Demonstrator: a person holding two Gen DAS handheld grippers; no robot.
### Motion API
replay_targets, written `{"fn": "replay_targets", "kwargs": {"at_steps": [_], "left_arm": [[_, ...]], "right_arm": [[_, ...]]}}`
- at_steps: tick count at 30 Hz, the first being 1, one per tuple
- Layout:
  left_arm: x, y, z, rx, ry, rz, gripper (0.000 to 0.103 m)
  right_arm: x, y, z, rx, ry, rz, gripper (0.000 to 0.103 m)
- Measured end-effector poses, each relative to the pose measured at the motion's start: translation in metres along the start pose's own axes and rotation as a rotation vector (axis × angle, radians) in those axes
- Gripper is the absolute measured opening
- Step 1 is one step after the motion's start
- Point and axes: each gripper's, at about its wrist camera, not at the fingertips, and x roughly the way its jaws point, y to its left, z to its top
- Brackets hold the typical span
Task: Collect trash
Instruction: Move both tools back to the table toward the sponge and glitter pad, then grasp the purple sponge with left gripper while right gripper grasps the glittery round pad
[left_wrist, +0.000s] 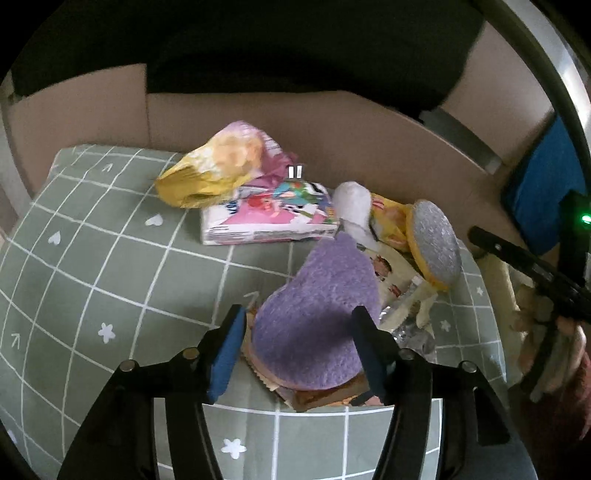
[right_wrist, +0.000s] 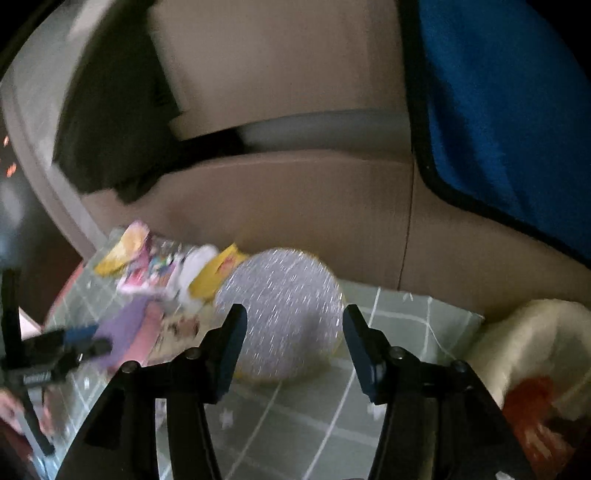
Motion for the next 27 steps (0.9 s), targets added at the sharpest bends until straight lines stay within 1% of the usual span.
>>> {"fn": "replay_targets", "kwargs": {"at_steps": [4,6,9,11,12,13,14,16,17,18,19,23,24,27], "left_arm": [[0.000,0.008,0.002,-0.035,0.013,-0.020,0.060],[0.002,0.009,0.003,-0.053,0.023,-0.035,0.060],[0.005,0.008,0.003,-0.080,0.033,-0.055,0.060],[0.006,0.006,0.004,-0.090,0.033,-0.056,0.060],[0.006,0.004,0.004,-0.097,0.035,-0.055,0.060],[0.007,0.003,0.003,-0.104,0.043,-0.055,0.060],[0.007,0.001,0.003,-0.110,0.048,-0.057,0.059],[0.006,-0.003,0.002,-0.118,0.059,-0.074,0.057],[0.005,-0.004,0.001,-0.120,0.064,-0.085,0.056],[0.004,-0.006,0.001,-0.120,0.064,-0.099,0.047],[0.001,-0.009,-0.001,-0.113,0.056,-0.111,0.043],[-0.013,-0.018,-0.007,-0.068,0.000,-0.101,0.034],[-0.019,-0.018,-0.008,-0.068,-0.017,-0.090,0.029],[-0.039,-0.015,-0.012,-0.062,-0.056,-0.069,0.023]], "right_arm": [[0.029,-0.010,0.010,0.014,0.029,-0.016,0.052],[0.039,-0.012,0.012,0.015,0.044,-0.009,0.052],[0.055,-0.015,0.011,0.038,0.085,0.019,0.052],[0.059,-0.017,0.009,0.066,0.113,0.068,0.050],[0.057,-0.017,0.005,0.085,0.124,0.114,0.046],[0.054,-0.017,0.001,0.085,0.126,0.140,0.040],[0.048,-0.014,-0.003,0.070,0.131,0.147,0.027],[0.034,-0.008,-0.010,0.032,0.129,0.118,0.022],[0.027,-0.005,-0.014,0.019,0.126,0.113,0.017],[0.018,-0.001,-0.019,0.009,0.124,0.114,0.016],[0.009,0.002,-0.023,-0.001,0.123,0.116,0.016],[-0.018,0.018,-0.039,-0.045,0.129,0.088,0.015],[-0.023,0.019,-0.041,-0.047,0.132,0.083,0.015],[-0.044,0.027,-0.052,-0.063,0.132,0.075,0.014]]}}
